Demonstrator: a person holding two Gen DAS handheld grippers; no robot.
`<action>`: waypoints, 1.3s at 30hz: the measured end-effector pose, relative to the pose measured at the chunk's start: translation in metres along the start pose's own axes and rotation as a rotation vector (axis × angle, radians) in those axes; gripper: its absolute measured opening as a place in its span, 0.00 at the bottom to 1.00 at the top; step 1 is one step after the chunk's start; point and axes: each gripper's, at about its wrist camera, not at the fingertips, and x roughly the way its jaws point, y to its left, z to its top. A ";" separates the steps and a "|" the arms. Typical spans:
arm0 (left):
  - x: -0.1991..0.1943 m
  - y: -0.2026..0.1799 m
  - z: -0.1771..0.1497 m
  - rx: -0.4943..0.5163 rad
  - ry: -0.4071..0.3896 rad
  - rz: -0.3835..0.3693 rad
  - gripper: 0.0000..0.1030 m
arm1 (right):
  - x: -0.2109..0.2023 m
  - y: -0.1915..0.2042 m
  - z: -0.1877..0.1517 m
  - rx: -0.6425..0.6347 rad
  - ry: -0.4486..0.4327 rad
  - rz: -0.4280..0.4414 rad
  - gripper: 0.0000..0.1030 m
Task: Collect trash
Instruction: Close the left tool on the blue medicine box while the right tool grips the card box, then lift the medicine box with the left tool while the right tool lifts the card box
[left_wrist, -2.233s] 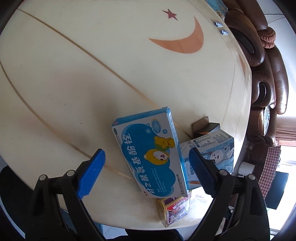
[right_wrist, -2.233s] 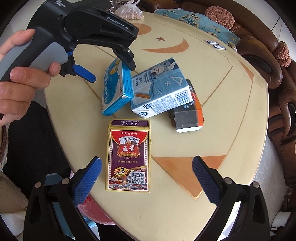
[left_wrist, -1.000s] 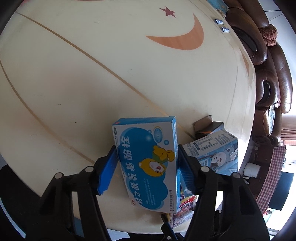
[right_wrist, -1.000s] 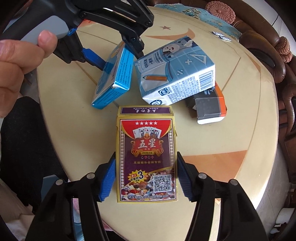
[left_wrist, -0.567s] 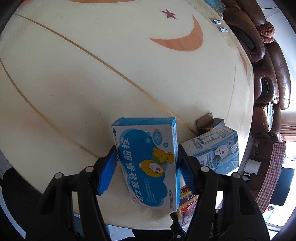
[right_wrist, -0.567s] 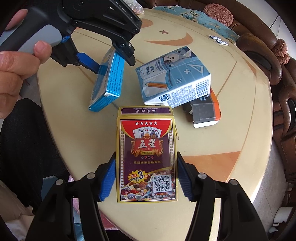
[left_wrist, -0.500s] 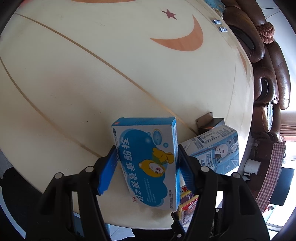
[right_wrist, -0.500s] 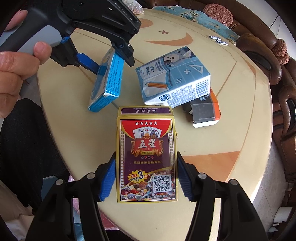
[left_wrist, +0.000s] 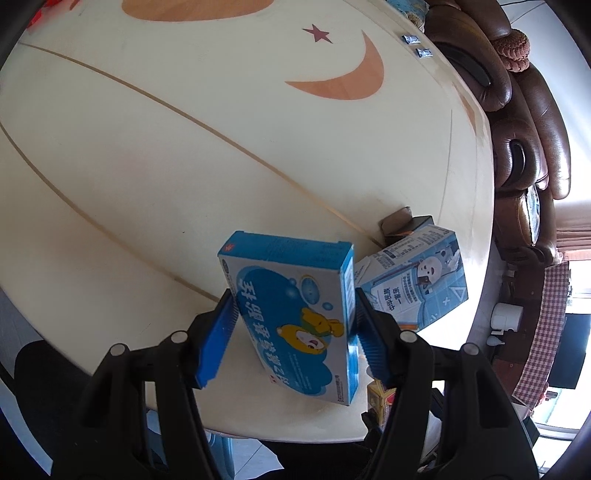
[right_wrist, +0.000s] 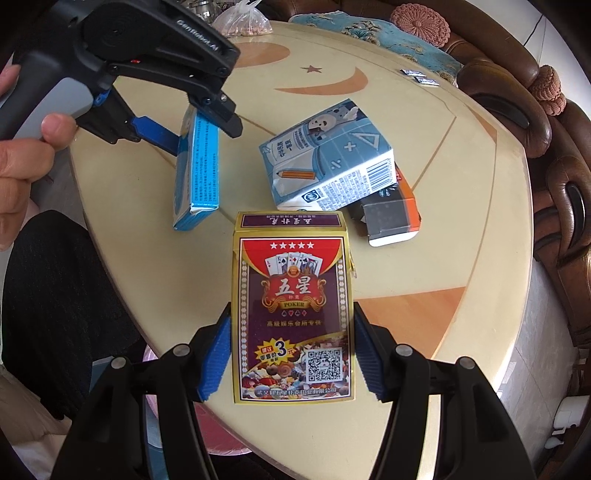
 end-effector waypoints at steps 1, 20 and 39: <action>-0.001 0.000 -0.001 0.006 0.000 -0.002 0.60 | -0.001 0.000 0.000 0.002 0.001 0.002 0.57; -0.023 0.012 -0.024 0.067 0.007 -0.047 0.56 | -0.015 0.005 -0.003 0.012 -0.016 -0.004 0.57; -0.039 0.019 -0.046 0.109 0.034 -0.077 0.22 | -0.034 0.011 -0.004 0.014 -0.037 -0.034 0.57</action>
